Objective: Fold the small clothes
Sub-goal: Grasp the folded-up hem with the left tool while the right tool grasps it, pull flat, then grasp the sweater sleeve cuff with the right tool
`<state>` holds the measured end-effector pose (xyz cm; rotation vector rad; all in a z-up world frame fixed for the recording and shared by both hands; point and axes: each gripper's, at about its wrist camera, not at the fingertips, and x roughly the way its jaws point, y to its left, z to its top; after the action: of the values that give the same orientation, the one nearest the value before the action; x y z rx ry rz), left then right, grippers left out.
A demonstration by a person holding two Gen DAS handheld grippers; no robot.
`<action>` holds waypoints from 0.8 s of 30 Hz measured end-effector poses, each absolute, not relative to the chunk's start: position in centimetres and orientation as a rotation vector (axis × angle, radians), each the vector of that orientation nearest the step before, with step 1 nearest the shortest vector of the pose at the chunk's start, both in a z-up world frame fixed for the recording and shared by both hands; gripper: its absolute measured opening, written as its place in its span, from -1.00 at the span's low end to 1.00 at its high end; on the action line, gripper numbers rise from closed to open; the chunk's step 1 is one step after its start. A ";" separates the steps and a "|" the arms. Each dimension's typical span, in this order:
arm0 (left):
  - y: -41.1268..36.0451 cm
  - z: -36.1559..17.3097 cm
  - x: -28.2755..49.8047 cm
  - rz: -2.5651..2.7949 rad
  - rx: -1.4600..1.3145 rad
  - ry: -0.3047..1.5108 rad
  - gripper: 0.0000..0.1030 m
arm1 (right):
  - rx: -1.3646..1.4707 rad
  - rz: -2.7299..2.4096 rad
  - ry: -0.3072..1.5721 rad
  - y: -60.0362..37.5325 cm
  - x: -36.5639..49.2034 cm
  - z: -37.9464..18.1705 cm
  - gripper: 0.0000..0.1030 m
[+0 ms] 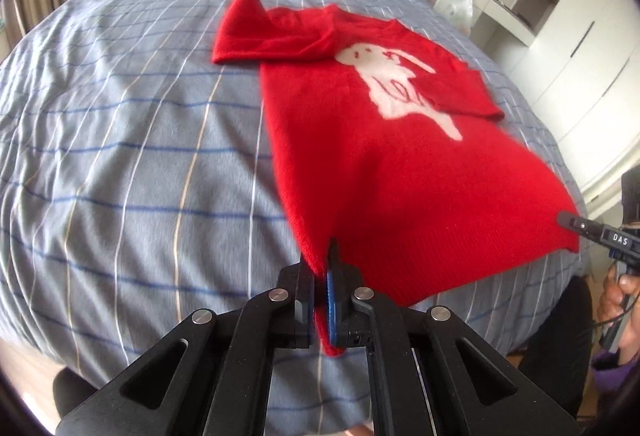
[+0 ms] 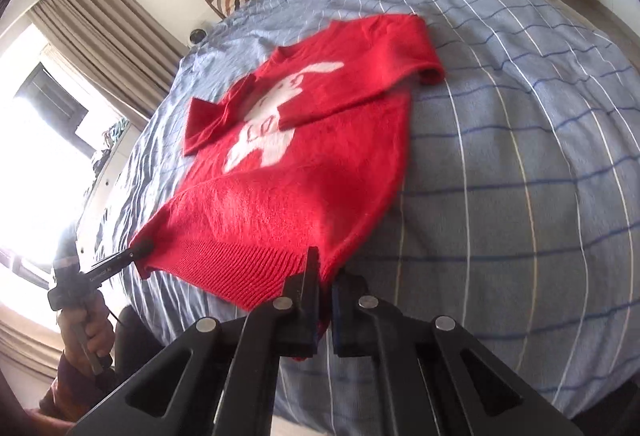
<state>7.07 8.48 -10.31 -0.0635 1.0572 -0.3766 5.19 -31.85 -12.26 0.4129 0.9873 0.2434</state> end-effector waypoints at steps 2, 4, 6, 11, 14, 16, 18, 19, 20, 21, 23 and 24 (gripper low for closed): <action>8.3 -11.6 6.3 -0.345 -0.024 1.075 -0.95 | 0.383 0.220 1.033 -31.6 4.0 -13.3 -0.93; 8.3 -12.9 6.1 -0.312 -0.011 1.097 -0.95 | 0.377 0.178 1.071 -31.5 3.5 -15.1 -0.93; 8.8 -13.9 6.4 -0.287 -0.049 1.109 -0.95 | 0.404 0.147 1.091 -31.8 3.5 -16.7 -0.94; 8.4 -15.1 6.9 -0.251 -0.031 1.093 -0.95 | 0.380 0.092 1.070 -31.7 3.9 -18.8 -0.94; 7.7 -15.5 6.4 -0.223 0.018 1.057 -0.94 | 0.331 0.079 1.043 -31.3 3.7 -19.1 -0.95; 7.6 -15.5 6.1 -0.204 0.028 1.041 -0.89 | 0.316 0.071 1.032 -31.2 3.6 -19.0 -0.95; 7.8 -15.3 5.9 -0.195 0.027 1.031 -0.81 | 0.292 0.066 1.028 -31.1 3.6 -18.8 -0.94; 7.9 -15.2 5.7 -0.192 0.033 1.030 -0.77 | 0.286 0.067 1.027 -31.0 3.5 -18.7 -0.88; 8.0 -15.2 5.4 -0.187 0.042 1.031 -0.65 | 0.277 0.065 1.031 -31.1 3.4 -18.5 -0.73; 8.1 -15.0 5.0 -0.177 0.056 1.032 -0.45 | 0.268 0.062 1.039 -31.0 3.1 -18.3 -0.61; 8.5 -14.4 4.1 -0.154 0.087 1.029 -0.22 | 0.264 0.043 1.058 -31.5 2.4 -17.5 -0.29; 8.7 -14.0 3.6 -0.143 0.103 1.027 -0.21 | 0.255 0.020 1.060 -31.9 2.0 -17.0 -0.26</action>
<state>3.58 8.72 -14.00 0.1033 1.0269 -0.1435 1.98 -31.86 -17.02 0.2547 1.0605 0.0204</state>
